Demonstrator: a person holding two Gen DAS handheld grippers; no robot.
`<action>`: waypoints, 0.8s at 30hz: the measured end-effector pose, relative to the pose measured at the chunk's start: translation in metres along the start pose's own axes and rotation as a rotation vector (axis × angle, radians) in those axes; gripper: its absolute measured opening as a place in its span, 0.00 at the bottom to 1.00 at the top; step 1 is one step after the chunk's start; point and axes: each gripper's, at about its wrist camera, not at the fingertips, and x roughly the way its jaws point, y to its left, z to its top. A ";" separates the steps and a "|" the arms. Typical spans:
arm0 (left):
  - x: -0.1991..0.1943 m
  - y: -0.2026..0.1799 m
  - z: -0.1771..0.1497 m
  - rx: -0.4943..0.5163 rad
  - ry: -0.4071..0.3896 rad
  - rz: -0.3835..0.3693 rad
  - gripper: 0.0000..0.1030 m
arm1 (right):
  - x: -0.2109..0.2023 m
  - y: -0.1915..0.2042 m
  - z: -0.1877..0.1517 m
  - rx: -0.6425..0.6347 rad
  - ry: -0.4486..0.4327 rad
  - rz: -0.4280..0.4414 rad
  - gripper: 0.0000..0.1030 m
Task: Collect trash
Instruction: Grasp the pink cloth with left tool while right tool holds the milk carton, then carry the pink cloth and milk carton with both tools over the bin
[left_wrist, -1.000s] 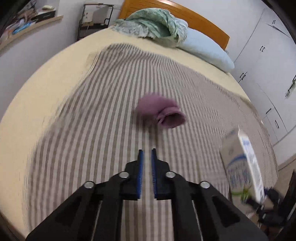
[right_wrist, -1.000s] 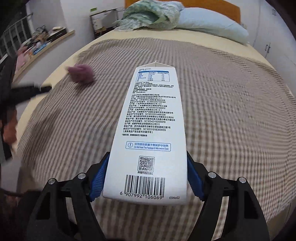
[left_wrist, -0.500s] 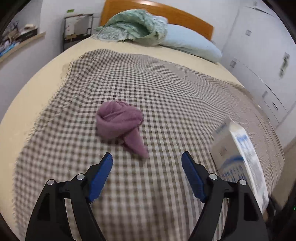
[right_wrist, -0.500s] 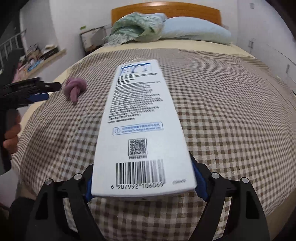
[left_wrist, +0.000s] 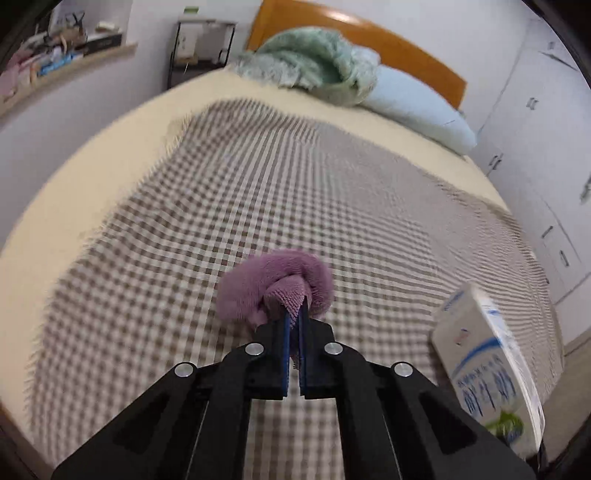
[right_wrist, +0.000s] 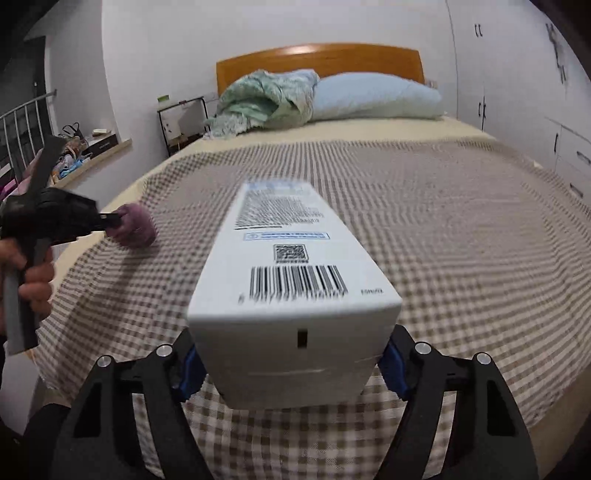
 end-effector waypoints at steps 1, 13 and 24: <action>-0.014 -0.004 -0.003 0.018 -0.006 -0.003 0.00 | -0.008 -0.002 0.000 0.004 0.002 -0.002 0.69; -0.128 -0.136 -0.084 0.271 -0.009 -0.249 0.00 | -0.172 -0.113 -0.062 0.176 -0.015 -0.290 0.69; -0.125 -0.274 -0.234 0.564 0.257 -0.424 0.00 | -0.233 -0.236 -0.226 0.426 0.256 -0.531 0.69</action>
